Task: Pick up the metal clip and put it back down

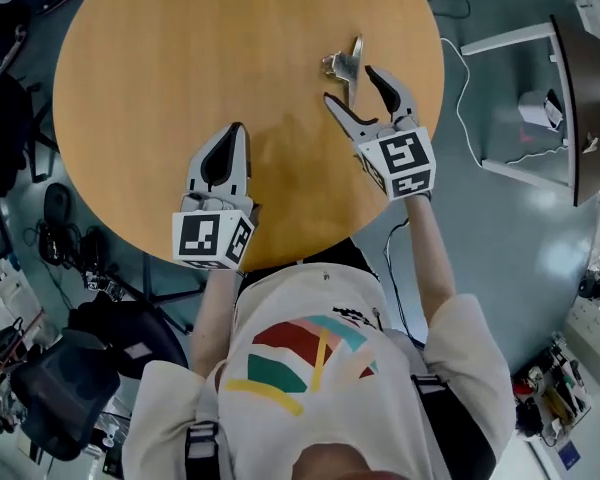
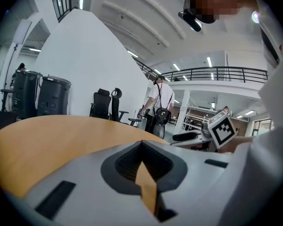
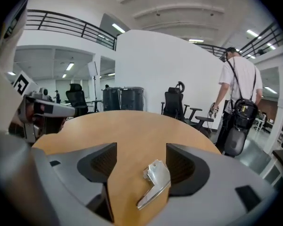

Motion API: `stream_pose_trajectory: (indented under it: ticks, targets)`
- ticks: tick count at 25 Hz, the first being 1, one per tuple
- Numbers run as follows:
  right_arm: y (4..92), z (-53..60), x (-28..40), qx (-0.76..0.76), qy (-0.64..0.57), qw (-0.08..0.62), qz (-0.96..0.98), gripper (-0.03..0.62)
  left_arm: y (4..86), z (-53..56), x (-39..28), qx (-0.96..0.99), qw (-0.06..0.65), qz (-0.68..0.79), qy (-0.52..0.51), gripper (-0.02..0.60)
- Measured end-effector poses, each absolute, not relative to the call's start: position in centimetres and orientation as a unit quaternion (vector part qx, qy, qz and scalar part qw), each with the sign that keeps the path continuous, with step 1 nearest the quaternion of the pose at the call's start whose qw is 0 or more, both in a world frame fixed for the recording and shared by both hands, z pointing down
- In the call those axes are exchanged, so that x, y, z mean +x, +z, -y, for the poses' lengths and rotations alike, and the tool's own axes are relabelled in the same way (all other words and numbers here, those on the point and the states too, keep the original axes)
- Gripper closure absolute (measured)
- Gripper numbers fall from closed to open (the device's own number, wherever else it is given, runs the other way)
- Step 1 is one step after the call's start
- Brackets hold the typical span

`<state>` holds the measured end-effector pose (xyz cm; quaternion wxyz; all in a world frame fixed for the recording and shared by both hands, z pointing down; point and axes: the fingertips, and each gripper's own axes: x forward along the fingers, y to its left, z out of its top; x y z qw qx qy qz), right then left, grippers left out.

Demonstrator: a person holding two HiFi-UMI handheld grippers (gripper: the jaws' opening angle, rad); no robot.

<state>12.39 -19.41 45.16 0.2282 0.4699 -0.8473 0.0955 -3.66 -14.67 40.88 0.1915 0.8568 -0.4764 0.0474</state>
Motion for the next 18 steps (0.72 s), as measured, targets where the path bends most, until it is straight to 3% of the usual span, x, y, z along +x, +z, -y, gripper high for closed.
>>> stream_pose_trajectory:
  ticks: [7, 18]
  targets:
    - [52.2, 24.0, 11.8, 0.362, 0.080, 0.307, 0.877, 0.289, 45.2, 18.8, -2.6, 0.856, 0.210, 0.470, 0.051, 0.540]
    - [57.9, 27.6, 12.3, 0.303, 0.093, 0.367, 0.874, 0.290, 49.0, 21.6, -2.1, 0.850, 0.225, 0.473, 0.058, 0.539]
